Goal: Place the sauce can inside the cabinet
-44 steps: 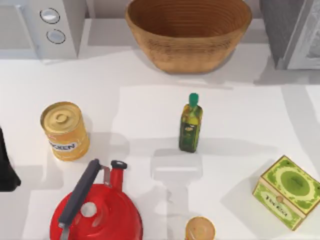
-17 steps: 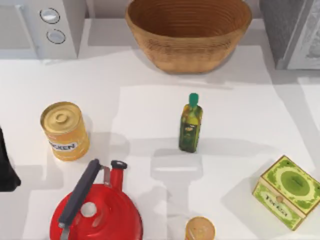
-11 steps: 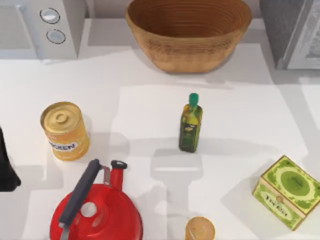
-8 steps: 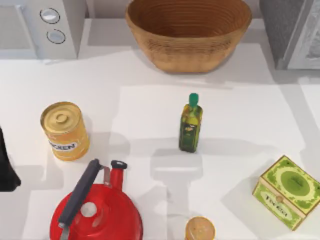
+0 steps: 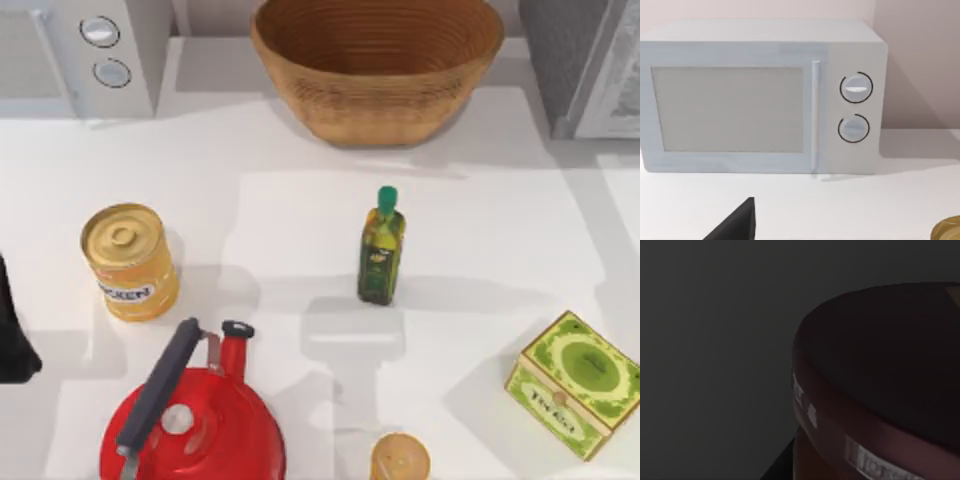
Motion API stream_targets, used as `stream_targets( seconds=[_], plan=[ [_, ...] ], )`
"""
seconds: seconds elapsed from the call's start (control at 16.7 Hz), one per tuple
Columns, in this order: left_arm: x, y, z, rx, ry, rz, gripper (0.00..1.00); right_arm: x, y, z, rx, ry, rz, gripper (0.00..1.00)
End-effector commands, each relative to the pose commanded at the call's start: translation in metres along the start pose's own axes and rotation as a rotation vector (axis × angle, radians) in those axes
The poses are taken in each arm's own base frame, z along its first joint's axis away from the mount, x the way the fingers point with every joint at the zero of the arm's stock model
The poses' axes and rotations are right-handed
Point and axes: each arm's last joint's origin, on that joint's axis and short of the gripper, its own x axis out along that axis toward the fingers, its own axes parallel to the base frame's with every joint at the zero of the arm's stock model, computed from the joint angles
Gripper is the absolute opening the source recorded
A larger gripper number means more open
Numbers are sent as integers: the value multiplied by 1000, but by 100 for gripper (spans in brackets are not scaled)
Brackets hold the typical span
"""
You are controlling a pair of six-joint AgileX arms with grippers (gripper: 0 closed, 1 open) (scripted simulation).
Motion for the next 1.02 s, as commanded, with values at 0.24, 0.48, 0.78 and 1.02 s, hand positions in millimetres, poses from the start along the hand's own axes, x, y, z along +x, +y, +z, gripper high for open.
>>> stream_targets(
  seconds=[0.24,0.48,0.78,1.02],
  plan=[
    [0,0,0,0,0,0,100,0,0,0,0,0,0,30],
    [0,0,0,0,0,0,100,0,0,0,0,0,0,60],
    [0,0,0,0,0,0,100,0,0,0,0,0,0,98],
    [0,0,0,0,0,0,100,0,0,0,0,0,0,100]
  ],
)
